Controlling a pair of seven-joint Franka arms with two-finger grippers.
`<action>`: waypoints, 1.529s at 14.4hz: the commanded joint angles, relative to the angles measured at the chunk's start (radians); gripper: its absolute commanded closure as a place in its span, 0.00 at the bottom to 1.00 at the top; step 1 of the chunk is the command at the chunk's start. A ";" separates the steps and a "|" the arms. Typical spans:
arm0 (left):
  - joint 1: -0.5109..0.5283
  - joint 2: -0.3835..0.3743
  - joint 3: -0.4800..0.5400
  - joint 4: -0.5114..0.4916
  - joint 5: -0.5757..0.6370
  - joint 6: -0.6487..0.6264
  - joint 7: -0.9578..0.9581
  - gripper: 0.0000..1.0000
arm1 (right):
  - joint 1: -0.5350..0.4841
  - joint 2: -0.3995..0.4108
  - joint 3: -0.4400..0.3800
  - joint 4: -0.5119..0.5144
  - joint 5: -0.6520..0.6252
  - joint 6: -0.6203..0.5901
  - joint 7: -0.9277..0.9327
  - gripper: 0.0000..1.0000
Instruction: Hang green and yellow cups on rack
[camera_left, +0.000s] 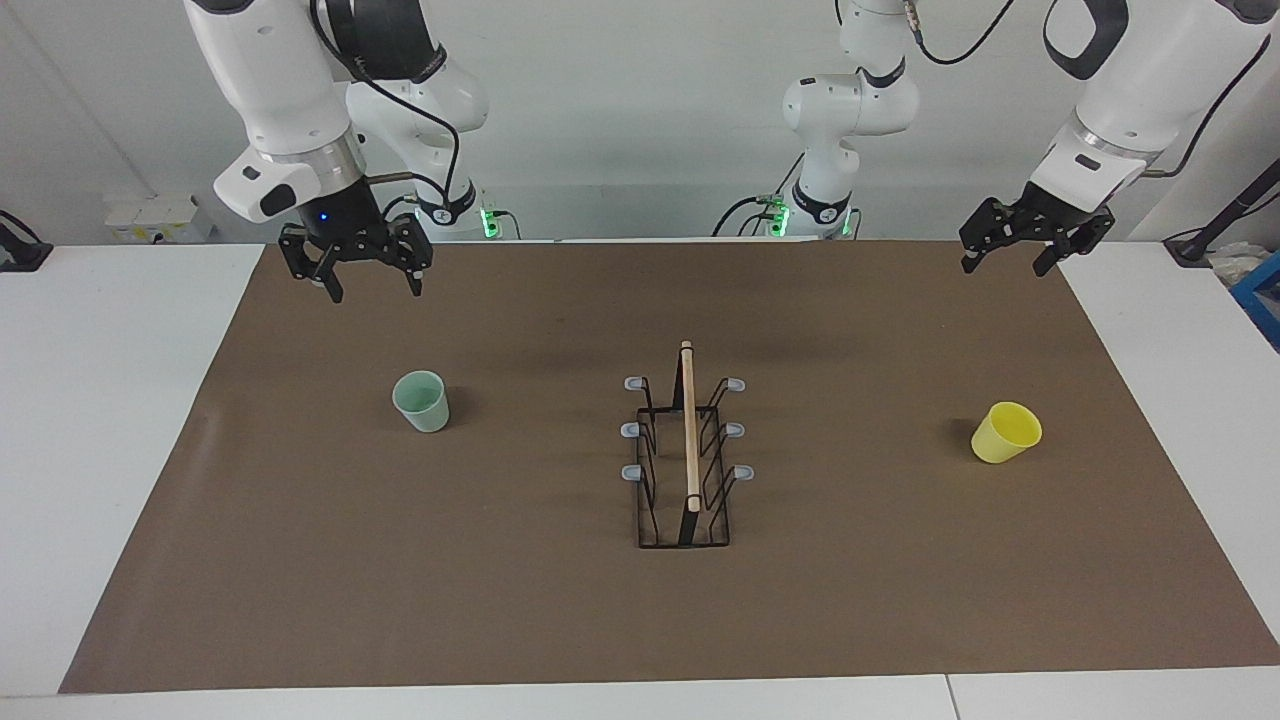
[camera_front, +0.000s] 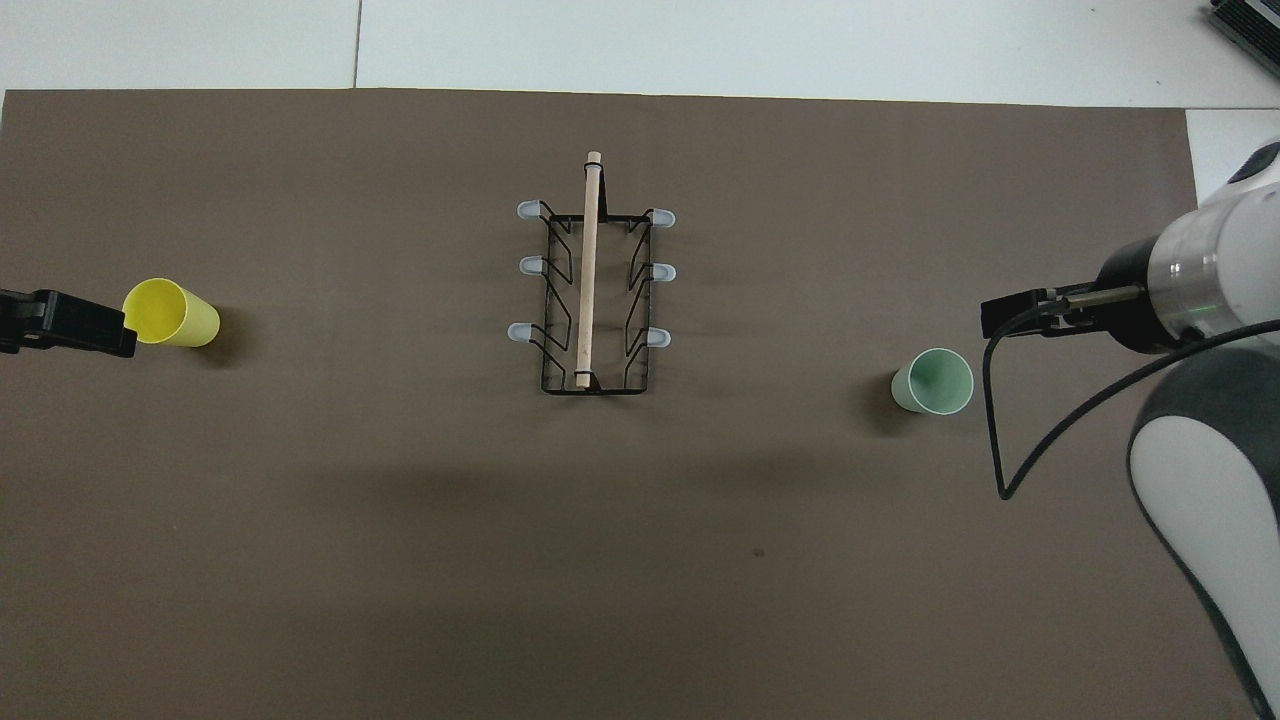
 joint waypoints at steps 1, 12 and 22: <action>0.015 -0.028 -0.001 -0.043 -0.016 0.007 -0.023 0.00 | 0.019 0.047 -0.001 -0.007 -0.016 0.041 0.000 0.00; -0.036 0.281 0.269 0.141 -0.231 0.031 -0.162 0.00 | 0.163 0.144 -0.001 -0.155 -0.321 0.051 -0.167 0.00; -0.037 0.586 0.537 0.290 -0.513 0.068 -0.469 0.00 | 0.243 0.125 -0.001 -0.182 -0.549 -0.067 -0.716 0.00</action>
